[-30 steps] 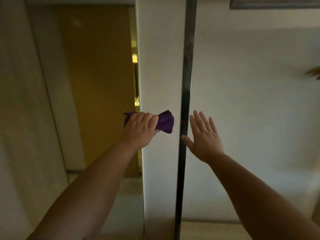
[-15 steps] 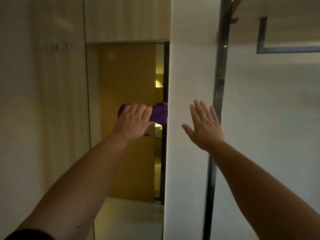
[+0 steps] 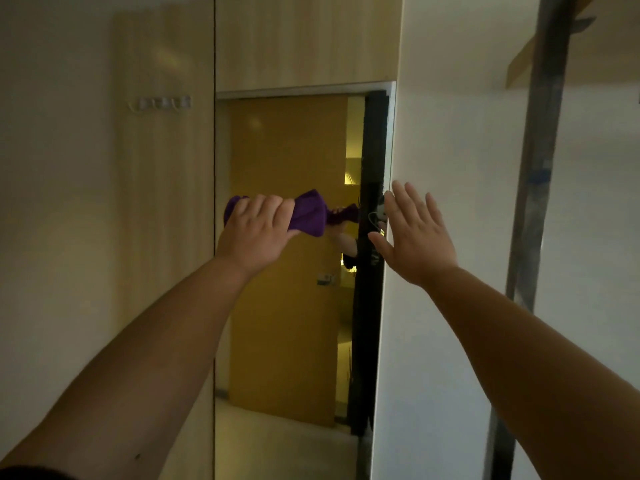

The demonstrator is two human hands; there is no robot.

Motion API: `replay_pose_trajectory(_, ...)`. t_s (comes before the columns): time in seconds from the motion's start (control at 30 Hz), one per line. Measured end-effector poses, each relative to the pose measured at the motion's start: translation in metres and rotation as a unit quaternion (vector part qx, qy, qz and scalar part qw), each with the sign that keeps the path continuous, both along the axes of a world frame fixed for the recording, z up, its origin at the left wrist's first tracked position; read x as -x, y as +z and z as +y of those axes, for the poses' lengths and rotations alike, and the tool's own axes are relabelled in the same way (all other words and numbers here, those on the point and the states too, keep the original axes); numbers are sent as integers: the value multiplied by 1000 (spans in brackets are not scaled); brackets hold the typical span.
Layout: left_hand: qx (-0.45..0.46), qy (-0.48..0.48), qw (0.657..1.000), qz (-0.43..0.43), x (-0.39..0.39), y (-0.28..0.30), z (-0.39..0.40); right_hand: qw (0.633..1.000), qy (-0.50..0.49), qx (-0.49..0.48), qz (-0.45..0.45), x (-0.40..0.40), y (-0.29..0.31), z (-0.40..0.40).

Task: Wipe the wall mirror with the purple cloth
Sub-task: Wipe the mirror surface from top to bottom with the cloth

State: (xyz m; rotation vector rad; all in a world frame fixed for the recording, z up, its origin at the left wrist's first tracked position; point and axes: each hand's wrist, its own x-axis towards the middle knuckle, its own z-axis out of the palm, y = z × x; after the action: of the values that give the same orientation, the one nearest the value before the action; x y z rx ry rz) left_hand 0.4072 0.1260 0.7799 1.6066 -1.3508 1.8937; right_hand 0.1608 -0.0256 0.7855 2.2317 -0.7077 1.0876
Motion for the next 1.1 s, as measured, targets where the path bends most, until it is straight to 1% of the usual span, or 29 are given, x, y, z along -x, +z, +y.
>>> replay_pose_trajectory(0.17, 9, 22, 1000, -9, -33, 0, -22, 1000, 21, 13, -2, -45, 7, -23)
replay_pose_trajectory(0.27, 16, 35, 999, 0, -55, 3, -36, 999, 24, 30, -3, -73, 13, -44)
replay_pose_trajectory(0.4, 25, 53, 998, -4, -89, 14, -54, 998, 29, 49, -9, -111, 32, -75)
replay_pose_trajectory(0.5, 40, 63, 997, 11, -115, 27, -63, 997, 36, 68, -9, -141, 48, -92)
replay_pose_trajectory(0.73, 52, 61, 997, 13, -184, 36, -84, 995, 37, 91, -8, -217, 70, -112)
replay_pose_trajectory(0.9, 34, 41, 999, 12, -244, 40, -98, 993, 7, 111, -28, -264, 73, -124)
replay_pose_trajectory(1.0, 57, 17, 998, 7, -275, 60, -106, 991, -28, 108, -72, -276, 84, -134)
replay_pose_trajectory(1.1, 64, -8, 998, 18, -298, 86, -112, 989, -55, 108, -88, -284, 94, -143)
